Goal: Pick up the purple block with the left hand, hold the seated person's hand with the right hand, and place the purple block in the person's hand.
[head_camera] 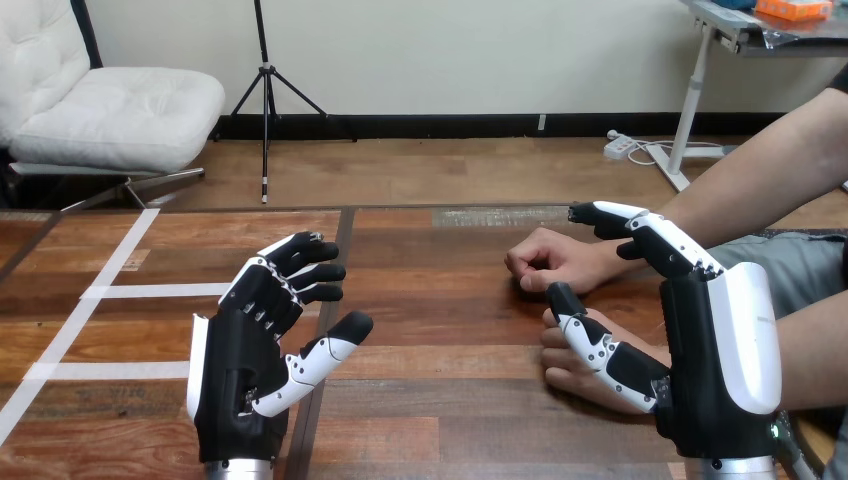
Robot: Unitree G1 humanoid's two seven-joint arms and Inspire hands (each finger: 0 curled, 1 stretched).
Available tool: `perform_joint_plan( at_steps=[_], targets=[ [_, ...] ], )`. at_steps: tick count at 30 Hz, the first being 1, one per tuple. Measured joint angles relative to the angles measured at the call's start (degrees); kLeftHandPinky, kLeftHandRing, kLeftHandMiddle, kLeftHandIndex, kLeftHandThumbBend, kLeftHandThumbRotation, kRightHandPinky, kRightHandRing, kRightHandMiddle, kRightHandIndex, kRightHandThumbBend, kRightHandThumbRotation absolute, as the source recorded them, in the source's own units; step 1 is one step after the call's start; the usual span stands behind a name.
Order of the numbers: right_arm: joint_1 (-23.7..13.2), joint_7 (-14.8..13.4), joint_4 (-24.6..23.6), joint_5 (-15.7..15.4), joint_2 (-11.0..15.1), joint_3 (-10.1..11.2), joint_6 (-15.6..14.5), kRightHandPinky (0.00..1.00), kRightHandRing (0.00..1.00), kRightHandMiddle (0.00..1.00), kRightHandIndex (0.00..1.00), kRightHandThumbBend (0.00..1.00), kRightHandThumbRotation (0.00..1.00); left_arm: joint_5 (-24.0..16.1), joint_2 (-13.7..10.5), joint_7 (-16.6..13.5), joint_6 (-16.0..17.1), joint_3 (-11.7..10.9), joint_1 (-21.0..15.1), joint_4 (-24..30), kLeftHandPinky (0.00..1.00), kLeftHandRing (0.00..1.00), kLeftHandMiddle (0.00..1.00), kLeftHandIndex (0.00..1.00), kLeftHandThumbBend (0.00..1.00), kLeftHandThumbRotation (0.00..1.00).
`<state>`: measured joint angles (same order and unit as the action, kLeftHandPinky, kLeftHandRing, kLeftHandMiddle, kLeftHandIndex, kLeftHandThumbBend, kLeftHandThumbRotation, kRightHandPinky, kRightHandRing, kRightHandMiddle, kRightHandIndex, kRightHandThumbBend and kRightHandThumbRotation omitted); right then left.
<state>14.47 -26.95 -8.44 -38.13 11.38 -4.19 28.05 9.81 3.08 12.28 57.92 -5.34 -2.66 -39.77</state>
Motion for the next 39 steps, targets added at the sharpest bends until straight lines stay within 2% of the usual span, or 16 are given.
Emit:
perform_joint_plan(
  at_steps=[12, 19, 30, 39],
  targets=[
    [0.0, 0.8, 0.0, 0.1, 0.0, 0.0, -0.3, 0.61, 0.69, 0.72, 0.69, 0.46, 0.0, -4.9, -1.2, -3.9, 1.6, -1.4, -0.1, 0.0, 0.65, 0.71, 0.74, 0.72, 0.92, 0.26],
    [0.0, 0.8, 0.0, 0.1, 0.0, 0.0, -0.3, 0.61, 0.69, 0.72, 0.69, 0.46, 0.0, -7.8, -3.4, -5.3, 3.4, -2.5, -0.4, 0.0, 0.7, 0.74, 0.76, 0.75, 0.89, 0.27],
    [0.0, 0.8, 0.0, 0.2, 0.0, 0.1, -0.3, 0.61, 0.69, 0.72, 0.69, 0.46, 0.0, -7.0, -9.0, -4.5, 6.8, -3.3, -1.4, -0.2, 0.71, 0.76, 0.79, 0.78, 0.86, 0.27],
    [0.0, 0.8, 0.0, 0.2, 0.0, 0.0, -0.3, 0.61, 0.69, 0.72, 0.69, 0.46, 0.0, -5.4, -12.1, -3.9, 9.0, -4.6, -2.3, -0.4, 0.72, 0.77, 0.8, 0.79, 0.84, 0.27]
  ],
)
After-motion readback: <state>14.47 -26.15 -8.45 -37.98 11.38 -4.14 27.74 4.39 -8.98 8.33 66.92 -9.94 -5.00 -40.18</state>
